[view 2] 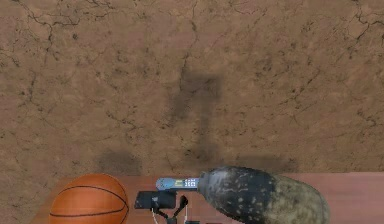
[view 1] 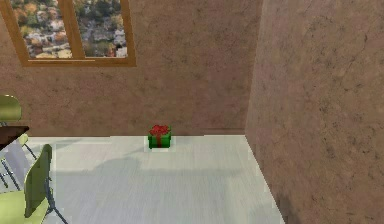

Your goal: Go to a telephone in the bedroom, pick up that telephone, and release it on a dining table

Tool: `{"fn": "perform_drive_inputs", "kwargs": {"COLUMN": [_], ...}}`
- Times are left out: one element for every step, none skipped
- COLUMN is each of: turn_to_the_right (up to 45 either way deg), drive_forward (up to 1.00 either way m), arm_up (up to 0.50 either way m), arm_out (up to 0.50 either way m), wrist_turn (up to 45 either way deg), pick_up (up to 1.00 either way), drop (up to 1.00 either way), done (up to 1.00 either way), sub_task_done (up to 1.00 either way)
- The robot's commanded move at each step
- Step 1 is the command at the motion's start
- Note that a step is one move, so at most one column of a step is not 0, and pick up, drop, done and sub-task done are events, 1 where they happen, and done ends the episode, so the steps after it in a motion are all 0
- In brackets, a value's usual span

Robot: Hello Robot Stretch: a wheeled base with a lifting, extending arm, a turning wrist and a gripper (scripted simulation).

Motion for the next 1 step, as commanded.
{"fn": "perform_drive_inputs", "kwargs": {"turn_to_the_right": [0.0], "drive_forward": [0.00], "arm_up": [0.30], "arm_out": [0.00], "wrist_turn": [0.0], "pick_up": [0.00], "drop": [0.00], "done": [0.00], "sub_task_done": [0.00]}}
